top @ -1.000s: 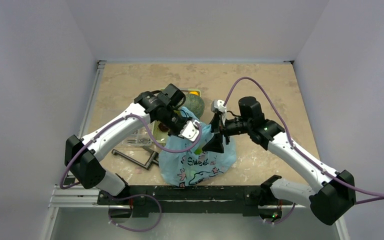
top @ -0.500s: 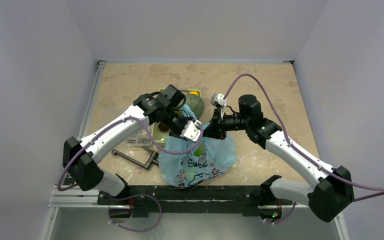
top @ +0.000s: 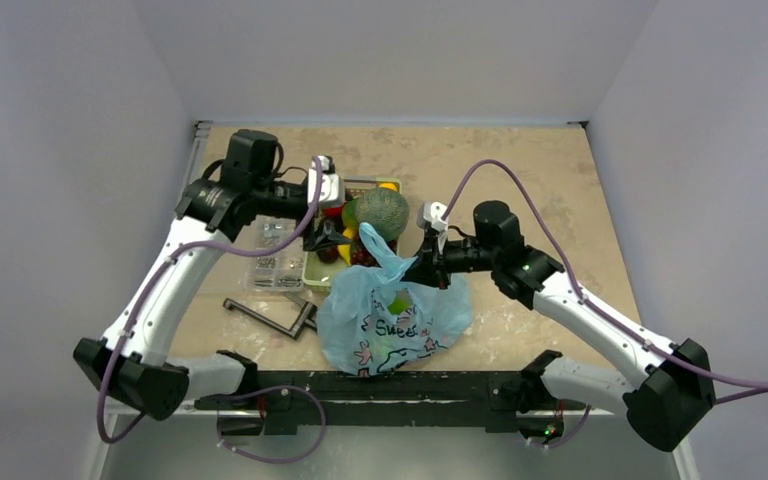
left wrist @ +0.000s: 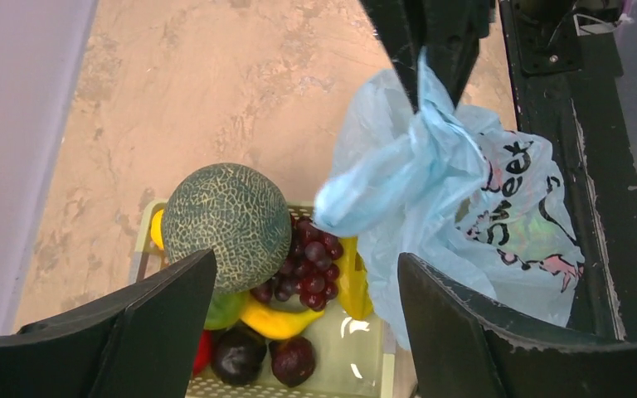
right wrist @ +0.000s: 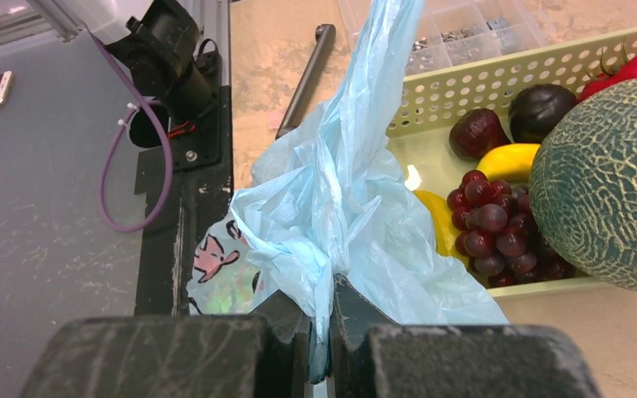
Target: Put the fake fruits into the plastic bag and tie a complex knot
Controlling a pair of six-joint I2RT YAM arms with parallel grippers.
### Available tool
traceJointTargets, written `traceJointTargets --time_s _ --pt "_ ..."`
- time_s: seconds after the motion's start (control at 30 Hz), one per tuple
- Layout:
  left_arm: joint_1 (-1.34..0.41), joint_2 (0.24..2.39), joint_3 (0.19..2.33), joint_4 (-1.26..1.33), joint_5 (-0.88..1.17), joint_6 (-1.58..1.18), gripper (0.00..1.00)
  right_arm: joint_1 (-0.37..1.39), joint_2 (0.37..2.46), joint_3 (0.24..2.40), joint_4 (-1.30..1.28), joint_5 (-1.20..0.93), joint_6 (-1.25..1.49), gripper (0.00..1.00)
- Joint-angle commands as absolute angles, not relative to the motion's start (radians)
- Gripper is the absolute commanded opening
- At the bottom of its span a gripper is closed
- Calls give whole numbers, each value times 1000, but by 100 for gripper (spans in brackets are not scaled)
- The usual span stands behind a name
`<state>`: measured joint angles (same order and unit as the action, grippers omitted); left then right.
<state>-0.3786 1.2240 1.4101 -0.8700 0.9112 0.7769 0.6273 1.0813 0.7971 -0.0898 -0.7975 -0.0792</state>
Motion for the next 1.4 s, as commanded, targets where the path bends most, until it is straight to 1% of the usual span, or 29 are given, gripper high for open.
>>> traceJointTargets --time_s 0.0,0.1,0.13,0.17,0.2,0.27,0.33,0.47,0.53,0.57,0.6,0.63,0.67,0.7,0.73,0.77,0.8,0.87,0.97,1.03,1.07,1.17,1.2,1.37 --pt "-380 1338 1492 -872 979 761 78 643 1062 803 -69 -763 -125 0" --pt "-403 1382 1552 -957 1014 835 72 643 1063 813 -85 -757 -141 0" --pt "-409 1396 1573 -996 1029 863 69 642 1064 816 -89 -756 -145 0" --pt "-413 1408 1593 -1044 1055 891 62 643 1068 820 -94 -754 -149 0" --pt "-416 1422 1611 -1083 1071 915 58 642 1072 822 -98 -753 -153 0" --pt "-419 1441 1640 -1149 1104 971 54 642 1077 827 -103 -750 -158 0" --pt "-425 1445 1651 -1177 1118 995 47 642 1082 828 -105 -746 -162 0" --pt "-449 1452 1660 -1217 1106 1039 26 642 1083 827 -103 -744 -163 0" --pt "-452 1454 1673 -1221 1111 1024 9 643 1080 826 -102 -741 -164 0" --pt "-453 1454 1677 -1218 1112 1013 5 642 1079 825 -101 -739 -166 0" --pt "-453 1453 1679 -1216 1111 1002 5 641 1078 825 -101 -736 -167 0" --pt "-453 1449 1677 -1204 1109 984 11 643 1077 824 -99 -737 -169 0" --pt "-453 1442 1666 -1184 1102 964 25 643 1076 822 -99 -738 -169 0" --pt "-453 1435 1655 -1162 1091 952 35 642 1077 824 -99 -740 -168 0" --pt "-453 1426 1640 -1141 1080 941 43 641 1076 825 -101 -742 -168 0" --pt "-452 1420 1625 -1117 1065 929 49 643 1075 826 -103 -745 -169 0" --pt "-452 1418 1614 -1092 1047 923 54 642 1075 826 -104 -747 -171 0" --pt "-453 1421 1603 -1072 1022 912 56 643 1072 827 -106 -748 -174 0" --pt "-452 1445 1613 -1098 1009 925 52 643 1071 828 -111 -749 -178 0" --pt "-453 1460 1622 -1122 1009 946 45 643 1069 826 -112 -748 -177 0" --pt "-453 1462 1627 -1130 1014 946 38 642 1068 824 -111 -747 -177 0" --pt "-452 1454 1654 -1143 1047 940 7 643 1068 815 -105 -740 -176 0" --pt "-452 1445 1662 -1141 1063 925 0 642 1071 811 -99 -735 -176 0" --pt "-501 1373 1647 -970 1086 667 0 643 1103 792 -63 -703 -155 0"
